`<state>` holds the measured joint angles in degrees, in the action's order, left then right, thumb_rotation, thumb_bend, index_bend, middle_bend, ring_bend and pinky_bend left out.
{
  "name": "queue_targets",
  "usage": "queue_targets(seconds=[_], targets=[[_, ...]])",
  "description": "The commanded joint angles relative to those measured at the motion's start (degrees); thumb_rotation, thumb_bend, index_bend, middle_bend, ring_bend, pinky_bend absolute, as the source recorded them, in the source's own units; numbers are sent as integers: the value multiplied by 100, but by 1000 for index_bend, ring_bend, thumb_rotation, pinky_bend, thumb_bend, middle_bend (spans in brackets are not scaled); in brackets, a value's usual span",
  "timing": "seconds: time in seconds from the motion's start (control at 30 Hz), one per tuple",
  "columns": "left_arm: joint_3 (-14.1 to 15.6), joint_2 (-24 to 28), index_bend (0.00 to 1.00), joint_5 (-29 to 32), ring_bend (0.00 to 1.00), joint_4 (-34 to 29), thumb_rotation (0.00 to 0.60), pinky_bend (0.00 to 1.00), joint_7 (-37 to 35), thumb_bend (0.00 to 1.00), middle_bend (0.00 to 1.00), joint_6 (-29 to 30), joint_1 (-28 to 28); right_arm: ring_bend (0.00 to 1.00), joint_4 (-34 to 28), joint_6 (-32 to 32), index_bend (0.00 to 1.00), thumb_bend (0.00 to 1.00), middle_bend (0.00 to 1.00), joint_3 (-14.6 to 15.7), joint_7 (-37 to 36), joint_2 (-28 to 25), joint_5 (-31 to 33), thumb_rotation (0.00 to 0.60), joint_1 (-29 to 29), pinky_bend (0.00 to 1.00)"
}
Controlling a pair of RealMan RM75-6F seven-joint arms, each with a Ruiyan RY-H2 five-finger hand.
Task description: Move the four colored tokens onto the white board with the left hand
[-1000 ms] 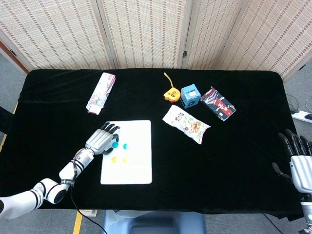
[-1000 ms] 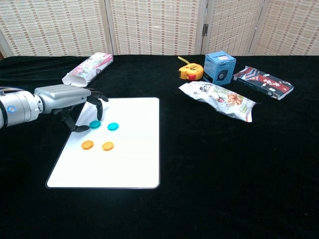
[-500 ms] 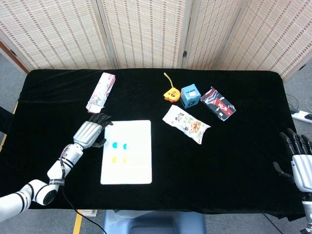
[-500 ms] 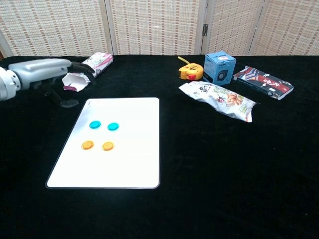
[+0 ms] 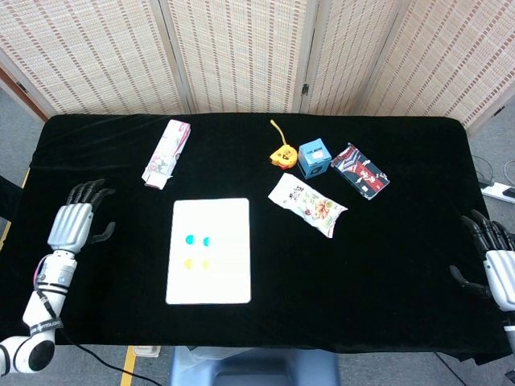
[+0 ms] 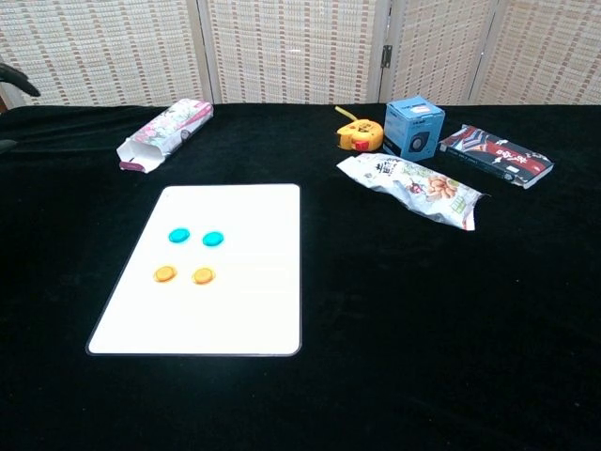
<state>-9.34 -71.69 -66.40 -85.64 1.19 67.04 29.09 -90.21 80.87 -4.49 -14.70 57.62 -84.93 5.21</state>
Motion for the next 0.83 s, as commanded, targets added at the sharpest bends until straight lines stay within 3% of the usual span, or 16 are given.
queue_targets(seconds=[0.03, 0.47, 0.83], targets=[[189, 174, 214, -15, 0, -233, 600, 0, 119, 436, 58, 278, -323, 14, 38, -26, 0, 361, 0, 39, -55, 24, -16, 600, -4, 0], [597, 191, 179, -676, 0, -704, 600, 0, 342, 436, 38, 1806, -1411, 0, -149, 37, 0, 361, 0, 241, -78, 83, -333, 600, -29, 0], [904, 318, 161, -1141, 0, -1009, 600, 0, 572, 436, 37, 2199, -1923, 0, -461, 447, 0, 360, 0, 131, 595, 216, -180, 600, -200, 0]])
